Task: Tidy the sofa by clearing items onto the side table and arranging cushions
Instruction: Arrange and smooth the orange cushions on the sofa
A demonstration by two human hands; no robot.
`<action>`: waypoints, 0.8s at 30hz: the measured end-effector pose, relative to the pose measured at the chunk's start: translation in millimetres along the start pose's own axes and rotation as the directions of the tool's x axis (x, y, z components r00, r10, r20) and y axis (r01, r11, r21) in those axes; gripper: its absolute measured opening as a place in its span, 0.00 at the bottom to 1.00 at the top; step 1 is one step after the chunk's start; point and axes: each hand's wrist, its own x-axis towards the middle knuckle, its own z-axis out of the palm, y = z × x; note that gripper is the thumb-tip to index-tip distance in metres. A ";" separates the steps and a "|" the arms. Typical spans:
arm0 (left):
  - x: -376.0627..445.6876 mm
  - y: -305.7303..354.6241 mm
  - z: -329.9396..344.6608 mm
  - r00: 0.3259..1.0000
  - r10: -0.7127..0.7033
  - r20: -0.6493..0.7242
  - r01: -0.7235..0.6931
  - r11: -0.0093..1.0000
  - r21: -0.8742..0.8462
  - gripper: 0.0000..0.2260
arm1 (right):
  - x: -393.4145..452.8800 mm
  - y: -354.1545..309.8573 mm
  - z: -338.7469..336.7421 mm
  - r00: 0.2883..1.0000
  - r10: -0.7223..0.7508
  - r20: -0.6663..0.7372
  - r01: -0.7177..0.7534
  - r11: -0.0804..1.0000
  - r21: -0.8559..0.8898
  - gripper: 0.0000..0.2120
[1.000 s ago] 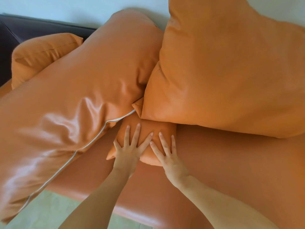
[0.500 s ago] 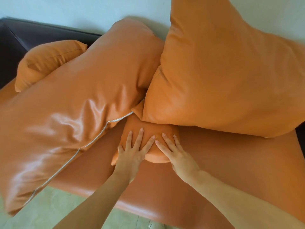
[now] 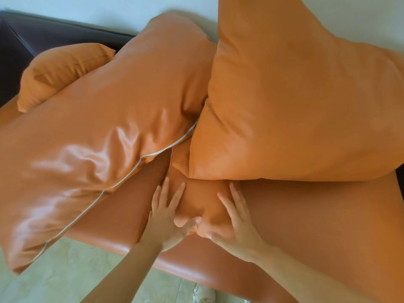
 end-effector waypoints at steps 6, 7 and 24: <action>16.2 0.4 -5.1 0.972 -0.142 0.185 0.173 0.971 -0.162 0.53 | 40.8 -3.9 0.7 0.952 0.305 -0.001 -0.302 0.943 0.138 0.54; 15.7 0.8 -5.9 0.971 -0.138 0.197 0.168 0.975 -0.144 0.54 | 41.0 -3.2 2.4 0.952 0.305 -0.002 -0.302 0.945 0.123 0.54; -42.8 66.1 -58.2 0.968 -0.101 0.232 0.083 0.993 0.085 0.48 | -23.6 -67.5 -38.4 0.942 0.322 0.092 -0.331 0.939 0.097 0.44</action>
